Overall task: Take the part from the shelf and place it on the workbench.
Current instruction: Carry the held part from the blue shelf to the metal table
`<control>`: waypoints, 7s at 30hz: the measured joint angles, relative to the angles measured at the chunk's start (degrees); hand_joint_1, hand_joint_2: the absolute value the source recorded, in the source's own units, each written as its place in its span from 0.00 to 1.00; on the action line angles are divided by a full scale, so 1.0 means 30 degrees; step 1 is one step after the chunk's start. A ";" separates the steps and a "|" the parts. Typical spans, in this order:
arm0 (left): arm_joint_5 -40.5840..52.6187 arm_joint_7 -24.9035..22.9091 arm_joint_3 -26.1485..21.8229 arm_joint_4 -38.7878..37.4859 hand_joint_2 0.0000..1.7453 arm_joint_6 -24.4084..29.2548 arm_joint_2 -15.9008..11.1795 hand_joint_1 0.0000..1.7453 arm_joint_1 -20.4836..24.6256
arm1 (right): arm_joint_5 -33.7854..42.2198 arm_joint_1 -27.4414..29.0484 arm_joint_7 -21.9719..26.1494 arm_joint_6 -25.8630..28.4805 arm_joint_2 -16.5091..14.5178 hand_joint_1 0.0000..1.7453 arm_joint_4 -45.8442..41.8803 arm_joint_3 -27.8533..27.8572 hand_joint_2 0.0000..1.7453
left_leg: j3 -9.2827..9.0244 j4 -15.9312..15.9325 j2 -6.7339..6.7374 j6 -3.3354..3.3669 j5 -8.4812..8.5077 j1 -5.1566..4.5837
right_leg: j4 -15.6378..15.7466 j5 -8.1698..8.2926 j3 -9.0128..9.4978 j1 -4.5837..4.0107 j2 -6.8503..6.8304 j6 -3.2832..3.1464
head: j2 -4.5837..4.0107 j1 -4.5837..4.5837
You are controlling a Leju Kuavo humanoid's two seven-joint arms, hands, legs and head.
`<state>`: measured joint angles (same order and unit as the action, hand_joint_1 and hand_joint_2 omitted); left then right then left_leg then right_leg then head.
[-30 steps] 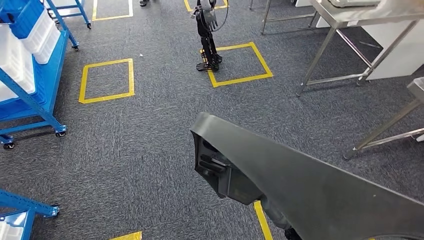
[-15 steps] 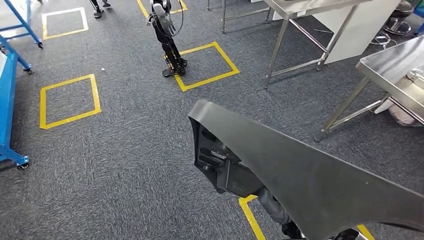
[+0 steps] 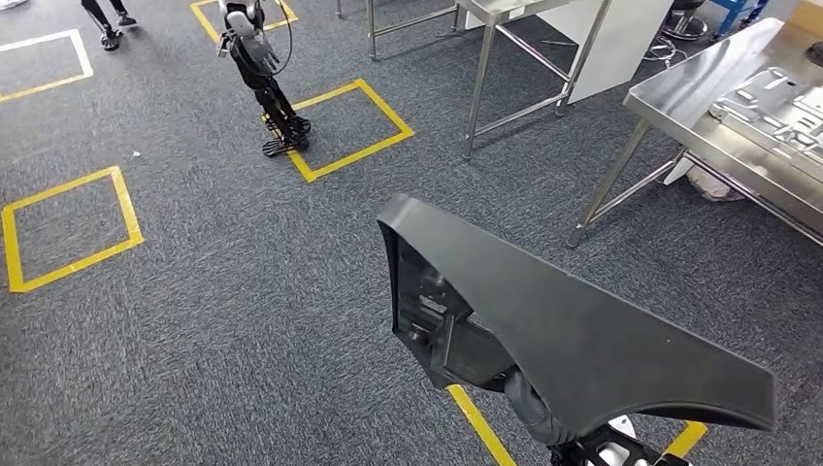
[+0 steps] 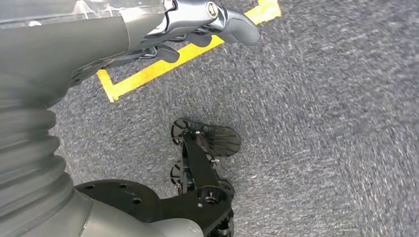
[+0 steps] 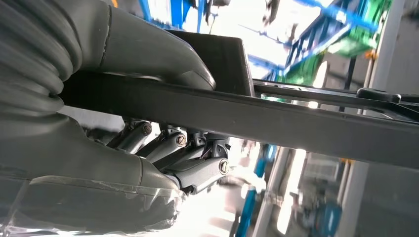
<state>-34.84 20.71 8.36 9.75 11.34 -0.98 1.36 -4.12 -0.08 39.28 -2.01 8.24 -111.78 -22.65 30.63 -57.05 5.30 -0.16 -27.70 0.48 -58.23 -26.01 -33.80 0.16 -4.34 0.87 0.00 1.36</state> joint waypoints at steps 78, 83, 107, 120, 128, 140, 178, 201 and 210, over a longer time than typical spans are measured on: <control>0.1055 -0.0228 0.0596 -0.0015 1.00 -0.0955 -0.0204 0.00 0.0125 | 0.0922 -0.1967 0.0007 0.0153 0.0867 1.00 0.0160 -0.0202 1.00 | 0.0453 -0.0205 -0.3045 -0.0079 0.0091 0.0094 | 0.0256 0.0246 -0.0005 0.0072 0.3616 -0.0221 | 0.0000 -0.0215; 0.1056 -0.0211 0.0638 -0.0015 1.00 -0.1246 -0.0208 0.00 0.0147 | 0.0916 -0.1816 0.0007 0.0308 0.0874 1.00 0.0206 -0.0190 1.00 | 0.0224 0.0165 -0.2409 0.0392 0.0344 0.0192 | -0.1863 -0.1014 -0.1039 0.0078 0.2114 0.0226 | 0.0000 -0.0131; 0.1022 0.0144 0.0719 -0.0018 1.00 -0.1408 -0.0248 0.00 -0.0110 | 0.0869 -0.1696 0.0007 0.0353 0.0860 1.00 0.0366 -0.0239 1.00 | 0.1463 -0.0816 -0.1725 -0.0083 0.1107 -0.0082 | 0.0695 -0.1482 0.2249 -0.0101 0.1706 -0.0516 | -0.0003 -0.0226; 0.1027 0.0169 0.0914 -0.0024 1.00 -0.1421 -0.0206 0.00 -0.0122 | 0.0768 -0.1453 0.0007 0.0379 0.0858 1.00 0.0412 -0.0239 1.00 | -0.1018 0.0275 -0.1822 0.0285 -0.0684 0.0133 | -0.2204 -0.0552 -0.1537 0.0445 0.1449 0.0551 | 0.0000 -0.0126; 0.1047 0.0182 0.0982 -0.0029 1.00 -0.1565 -0.0204 0.00 0.0001 | 0.0985 -0.1176 0.0007 0.0617 0.0820 1.00 0.0393 -0.0111 1.00 | -0.0872 -0.1588 -0.1730 -0.0550 -0.1399 0.0221 | 0.0144 0.0351 -0.0356 0.0254 0.1498 -0.0558 | -0.0002 -0.0226; 0.1348 0.0235 0.1071 -0.0080 1.00 -0.1610 -0.0330 0.00 -0.0207 | 0.0667 -0.0541 0.0007 0.1149 0.0801 1.00 0.0317 -0.0002 1.00 | 0.1864 -0.0702 -0.1892 0.0344 0.0889 -0.0250 | 0.0143 -0.1724 0.2176 -0.0179 0.1796 -0.0431 | -0.0002 -0.0308; 0.0791 0.0444 0.1073 -0.0138 1.00 -0.1348 -0.0324 0.00 0.0055 | 0.0652 -0.2690 -0.0129 -0.0036 -0.0124 1.00 0.1996 -0.0171 1.00 | 0.0509 -0.0236 -0.1969 0.0826 0.0325 -0.0163 | -0.5200 -0.3376 -0.1396 0.0063 0.1576 0.0241 | 0.0000 -0.0246; 0.0827 0.0193 0.1000 -0.0138 1.00 -0.1089 -0.0219 0.00 -0.0051 | 0.4057 -0.3402 -0.0750 -0.3436 -0.0226 1.00 0.0078 0.1357 1.00 | 0.1110 -0.0557 -0.1826 0.0193 0.0176 -0.0120 | 0.0172 -0.1255 0.1802 0.0021 0.1551 -0.0212 | -0.0002 -0.0525; 0.0945 0.0188 0.1031 -0.0138 1.00 -0.1288 -0.0240 0.00 0.0062 | 0.5069 -0.4649 -0.1764 -0.4916 -0.0377 1.00 -0.0175 0.1717 1.00 | -0.0245 -0.0290 -0.1927 0.0687 -0.0280 -0.0084 | -0.4690 -0.2661 -0.1805 0.0191 0.1515 0.0297 | 0.0000 -0.0406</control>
<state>-32.00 21.28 11.45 9.33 7.47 -1.70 1.54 11.09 -14.03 33.99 -16.76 7.11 -112.30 -17.50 29.90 -57.92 -0.48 1.90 -28.54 0.23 -72.30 -33.99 -39.21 0.74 0.20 1.76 0.00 0.14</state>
